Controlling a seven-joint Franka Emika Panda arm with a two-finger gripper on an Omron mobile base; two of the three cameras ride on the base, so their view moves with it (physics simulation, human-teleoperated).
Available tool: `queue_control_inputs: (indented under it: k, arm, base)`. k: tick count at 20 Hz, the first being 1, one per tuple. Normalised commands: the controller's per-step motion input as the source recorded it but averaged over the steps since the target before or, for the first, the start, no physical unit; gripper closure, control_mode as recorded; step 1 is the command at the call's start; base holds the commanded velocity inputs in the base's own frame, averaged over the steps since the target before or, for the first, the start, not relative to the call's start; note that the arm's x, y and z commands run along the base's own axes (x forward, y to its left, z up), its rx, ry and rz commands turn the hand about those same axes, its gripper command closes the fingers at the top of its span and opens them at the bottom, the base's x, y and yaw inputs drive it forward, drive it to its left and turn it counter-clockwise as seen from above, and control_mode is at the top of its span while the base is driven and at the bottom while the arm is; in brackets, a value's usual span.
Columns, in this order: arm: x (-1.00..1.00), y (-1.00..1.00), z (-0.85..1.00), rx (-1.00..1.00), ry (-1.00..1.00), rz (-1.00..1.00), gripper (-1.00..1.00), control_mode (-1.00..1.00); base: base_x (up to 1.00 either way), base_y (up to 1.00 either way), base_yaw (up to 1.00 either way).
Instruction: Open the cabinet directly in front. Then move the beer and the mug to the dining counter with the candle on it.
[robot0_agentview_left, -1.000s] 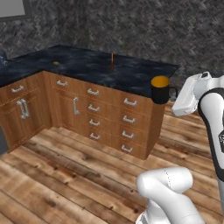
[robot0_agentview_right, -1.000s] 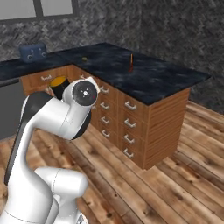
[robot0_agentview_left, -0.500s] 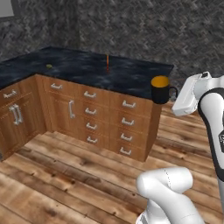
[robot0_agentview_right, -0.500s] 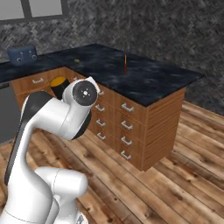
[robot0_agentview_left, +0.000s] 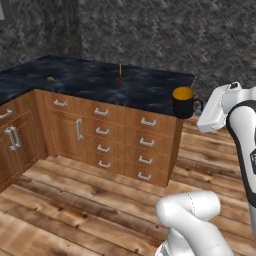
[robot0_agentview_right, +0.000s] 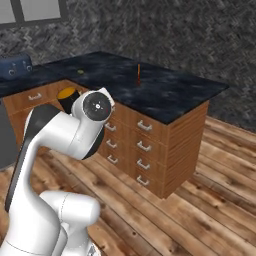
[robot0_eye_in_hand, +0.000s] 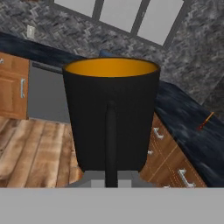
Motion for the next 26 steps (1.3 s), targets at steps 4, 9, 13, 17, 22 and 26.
queue_control_inputs:
  k: [4, 9, 13, 17, 22, 26]
  arm:
    - [0.00, 0.00, 0.00, 0.00, 0.00, 0.00, 1.00, 1.00]
    - [0.00, 0.00, 0.00, 0.00, 0.00, 0.00, 1.00, 1.00]
    - [0.00, 0.00, 0.00, 0.00, 0.00, 0.00, 1.00, 1.00]
    - [0.00, 0.00, 0.00, 0.00, 0.00, 0.00, 1.00, 1.00]
    - [0.00, 0.00, 0.00, 0.00, 0.00, 0.00, 1.00, 1.00]
    - [0.00, 0.00, 0.00, 0.00, 0.00, 0.00, 1.00, 1.00]
  base:
    - [0.41, 0.29, -0.17]
    - [0.41, 0.21, -0.17]
    - [0.43, 0.22, -0.18]
    - [0.47, 0.23, -0.19]
    - [0.50, 0.15, -0.17]
    - [0.47, 0.09, -0.17]
